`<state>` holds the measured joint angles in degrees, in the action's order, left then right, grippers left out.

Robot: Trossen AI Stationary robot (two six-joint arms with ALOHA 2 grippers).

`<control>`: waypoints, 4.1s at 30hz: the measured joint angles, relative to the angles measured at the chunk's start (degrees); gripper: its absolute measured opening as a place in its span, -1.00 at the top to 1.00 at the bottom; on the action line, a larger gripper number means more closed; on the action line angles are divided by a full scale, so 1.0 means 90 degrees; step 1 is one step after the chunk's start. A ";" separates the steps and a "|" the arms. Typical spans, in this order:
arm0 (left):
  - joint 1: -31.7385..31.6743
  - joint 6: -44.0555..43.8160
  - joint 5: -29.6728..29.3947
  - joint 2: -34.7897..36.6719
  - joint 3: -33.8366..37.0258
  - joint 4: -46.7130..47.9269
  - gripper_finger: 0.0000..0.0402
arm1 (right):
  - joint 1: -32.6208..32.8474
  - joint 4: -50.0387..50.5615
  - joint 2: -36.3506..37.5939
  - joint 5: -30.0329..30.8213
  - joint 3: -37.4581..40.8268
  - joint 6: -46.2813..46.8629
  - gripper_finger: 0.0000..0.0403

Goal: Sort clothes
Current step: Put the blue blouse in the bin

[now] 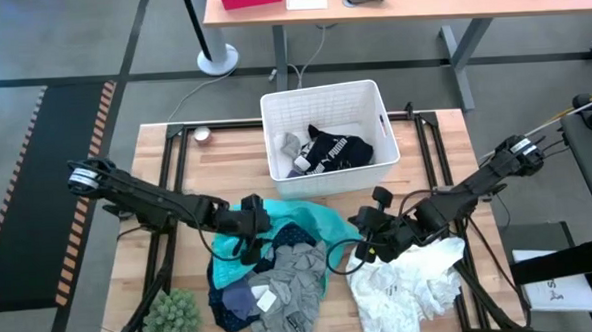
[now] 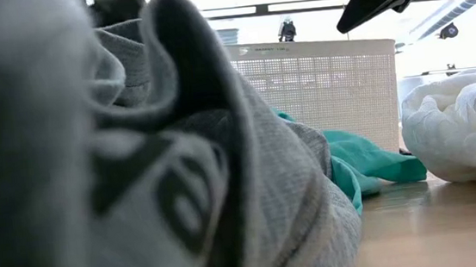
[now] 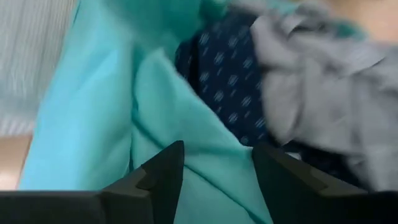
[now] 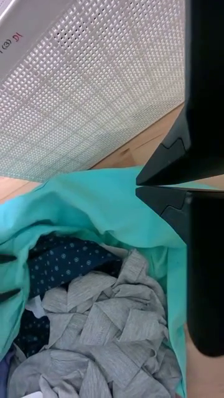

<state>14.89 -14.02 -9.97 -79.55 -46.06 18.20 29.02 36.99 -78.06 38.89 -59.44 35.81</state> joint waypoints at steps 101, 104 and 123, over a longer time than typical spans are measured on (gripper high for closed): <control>-0.0009 0.0012 -0.1435 -0.1491 -0.3356 0.3516 0.99 | -0.0002 -0.0055 -0.0005 0.0005 0.0146 0.0022 1.00; 0.0012 0.0118 -0.1701 -0.1323 -0.3833 0.3825 0.99 | 0.0000 -0.0058 -0.0005 0.0005 0.0146 0.0022 1.00; 0.0047 0.1316 -0.2303 -0.0311 -0.5518 0.3624 1.00 | 0.0026 -0.1088 0.0116 0.0203 0.0143 -0.0804 1.00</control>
<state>15.31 -2.17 -30.70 -82.34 -95.72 50.82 29.25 27.20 -77.01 40.72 -58.15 28.58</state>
